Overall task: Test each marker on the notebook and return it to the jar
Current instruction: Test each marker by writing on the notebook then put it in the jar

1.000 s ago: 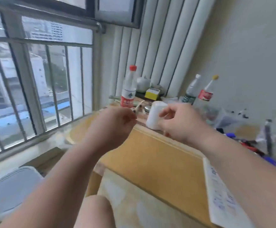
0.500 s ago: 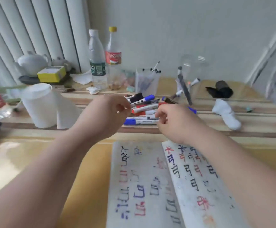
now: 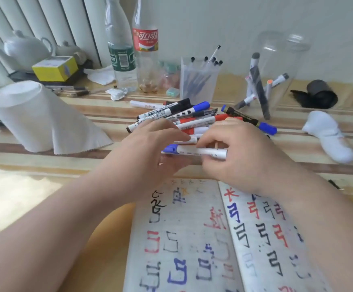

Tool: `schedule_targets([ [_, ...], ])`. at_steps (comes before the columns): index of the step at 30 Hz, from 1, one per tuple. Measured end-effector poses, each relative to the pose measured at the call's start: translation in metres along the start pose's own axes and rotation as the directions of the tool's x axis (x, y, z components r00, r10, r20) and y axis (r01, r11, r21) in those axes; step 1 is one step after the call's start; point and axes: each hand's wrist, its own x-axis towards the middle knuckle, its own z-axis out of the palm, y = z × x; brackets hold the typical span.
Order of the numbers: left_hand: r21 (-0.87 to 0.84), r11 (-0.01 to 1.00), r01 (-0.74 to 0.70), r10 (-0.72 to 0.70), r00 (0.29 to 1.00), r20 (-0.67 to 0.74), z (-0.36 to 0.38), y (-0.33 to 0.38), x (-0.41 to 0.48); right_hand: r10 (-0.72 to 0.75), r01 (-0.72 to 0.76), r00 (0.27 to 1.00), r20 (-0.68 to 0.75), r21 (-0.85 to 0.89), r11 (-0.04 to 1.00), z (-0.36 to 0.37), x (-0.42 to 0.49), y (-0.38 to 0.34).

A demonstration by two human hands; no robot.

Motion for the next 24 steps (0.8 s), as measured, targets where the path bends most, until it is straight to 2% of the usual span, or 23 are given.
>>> schedule_targets([
  [2, -0.023, 0.999, -0.025, 0.026, 0.999, 0.035, 0.0, 0.004, -0.002, 0.094, -0.064, 0.993, -0.078, 0.326, 0.943, -0.005, -0.006, -0.001],
  [4, -0.084, 0.996, -0.043, 0.045, 0.999, 0.021, 0.002, 0.009, -0.005, 0.183, -0.082, 0.977, -0.106, 0.607, 0.79, -0.005, -0.012, -0.004],
  [7, -0.204, 0.979, -0.022, 0.026, 1.0, 0.015, 0.005, 0.012, -0.01, 0.296, -0.081, 0.947, -0.127, 0.795, 0.602, 0.0, -0.015, -0.014],
  [9, -0.259, 0.966, -0.024, 0.029, 0.999, 0.016, 0.008, 0.012, -0.012, 0.336, -0.07, 0.934, -0.121, 0.862, 0.503, 0.002, -0.015, -0.021],
  [11, -0.283, 0.957, -0.066, 0.065, 0.998, -0.011, 0.008, 0.011, -0.012, 0.305, -0.07, 0.95, -0.073, 0.898, 0.434, 0.005, -0.014, -0.026],
  [13, -0.306, 0.945, -0.118, 0.124, 0.992, 0.0, 0.006, 0.012, -0.012, 0.237, -0.073, 0.971, -0.045, 0.882, 0.466, 0.008, -0.015, -0.03],
  [16, -0.336, 0.929, -0.153, 0.161, 0.987, -0.004, 0.004, 0.012, -0.011, 0.218, -0.053, 0.974, -0.064, 0.869, 0.492, 0.009, -0.017, -0.033],
  [19, -0.458, 0.888, -0.044, 0.086, 0.994, 0.072, 0.003, 0.008, -0.008, 0.255, -0.033, 0.96, -0.113, 0.861, 0.507, 0.006, -0.017, -0.033],
  [22, -0.527, 0.841, 0.123, 0.016, 0.968, 0.251, -0.005, -0.004, -0.008, 0.412, -0.013, 0.889, -0.2, 0.888, 0.459, -0.005, -0.012, -0.026],
  [24, -0.577, 0.787, 0.218, -0.016, 0.942, 0.334, -0.008, -0.011, -0.008, 0.472, -0.037, 0.859, -0.198, 0.896, 0.442, -0.017, -0.009, -0.02],
])
